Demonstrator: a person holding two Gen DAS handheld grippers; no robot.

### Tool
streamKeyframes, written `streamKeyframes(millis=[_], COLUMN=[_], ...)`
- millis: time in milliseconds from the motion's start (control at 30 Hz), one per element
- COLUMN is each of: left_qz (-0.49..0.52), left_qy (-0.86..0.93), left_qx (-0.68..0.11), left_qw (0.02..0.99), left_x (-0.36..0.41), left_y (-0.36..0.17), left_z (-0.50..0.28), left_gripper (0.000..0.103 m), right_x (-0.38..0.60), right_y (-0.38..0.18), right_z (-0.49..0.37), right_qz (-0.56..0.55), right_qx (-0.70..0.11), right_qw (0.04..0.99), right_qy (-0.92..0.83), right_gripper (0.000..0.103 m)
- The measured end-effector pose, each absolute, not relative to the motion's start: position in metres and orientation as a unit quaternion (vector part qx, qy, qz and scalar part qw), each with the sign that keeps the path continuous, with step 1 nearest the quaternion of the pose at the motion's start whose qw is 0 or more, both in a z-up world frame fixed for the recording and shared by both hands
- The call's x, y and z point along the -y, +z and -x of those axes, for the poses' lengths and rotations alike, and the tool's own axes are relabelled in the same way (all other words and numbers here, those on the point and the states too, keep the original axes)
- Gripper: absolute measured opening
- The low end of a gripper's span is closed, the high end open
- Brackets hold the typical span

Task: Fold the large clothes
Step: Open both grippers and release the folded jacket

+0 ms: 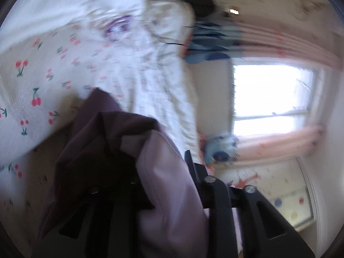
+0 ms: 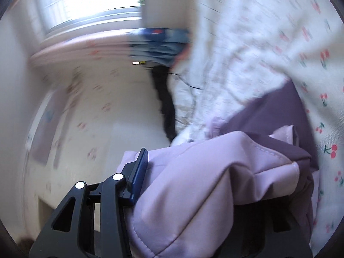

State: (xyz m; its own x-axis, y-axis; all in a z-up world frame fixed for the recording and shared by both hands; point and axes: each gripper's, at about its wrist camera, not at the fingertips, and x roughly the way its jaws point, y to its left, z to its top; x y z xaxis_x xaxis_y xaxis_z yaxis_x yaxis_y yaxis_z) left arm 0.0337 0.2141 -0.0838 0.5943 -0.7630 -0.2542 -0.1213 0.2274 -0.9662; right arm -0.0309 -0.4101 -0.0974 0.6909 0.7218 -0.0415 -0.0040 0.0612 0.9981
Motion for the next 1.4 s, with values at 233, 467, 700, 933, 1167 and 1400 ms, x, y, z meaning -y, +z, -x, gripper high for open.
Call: streamKeyframes(millis=[233,467,700,933,1167,1400], left_qz=[0.606,0.637,0.408,0.197,0.212,0.221], left_qy=[-0.231,-0.211,-0.31,-0.324,-0.263,-0.235], left_qx=[-0.402,-0.354,-0.358,-0.404,-0.448,-0.388], left_qw=[0.646,0.652,0.781,0.832,0.827,0.863], left_x=[-0.215,-0.216,-0.144,-0.029,-0.023,-0.023], left_y=[-0.079,-0.024,0.049,0.02,-0.049,-0.005], left_z=[-0.054,-0.048,0.006,-0.007,-0.103,-0.11], left_gripper=[0.052,0.096,0.096,0.096,0.096,0.096], right_x=[0.421,0.42,0.335,0.275,0.276,0.257], right_y=[-0.101,-0.045,0.026,-0.022,-0.078,-0.044], right_z=[0.016,0.031,0.086,0.034,-0.062,-0.093], right_qz=[-0.659,-0.643,-0.299,-0.123,-0.098,-0.025], right_qx=[-0.308,-0.273,-0.361,-0.424,-0.464,-0.419], right_qw=[0.626,0.663,0.865,0.895,0.88,0.907], right_qy=[0.279,0.269,0.177,0.066,0.014,0.018], right_gripper=[0.073,0.096,0.096,0.096,0.097,0.097])
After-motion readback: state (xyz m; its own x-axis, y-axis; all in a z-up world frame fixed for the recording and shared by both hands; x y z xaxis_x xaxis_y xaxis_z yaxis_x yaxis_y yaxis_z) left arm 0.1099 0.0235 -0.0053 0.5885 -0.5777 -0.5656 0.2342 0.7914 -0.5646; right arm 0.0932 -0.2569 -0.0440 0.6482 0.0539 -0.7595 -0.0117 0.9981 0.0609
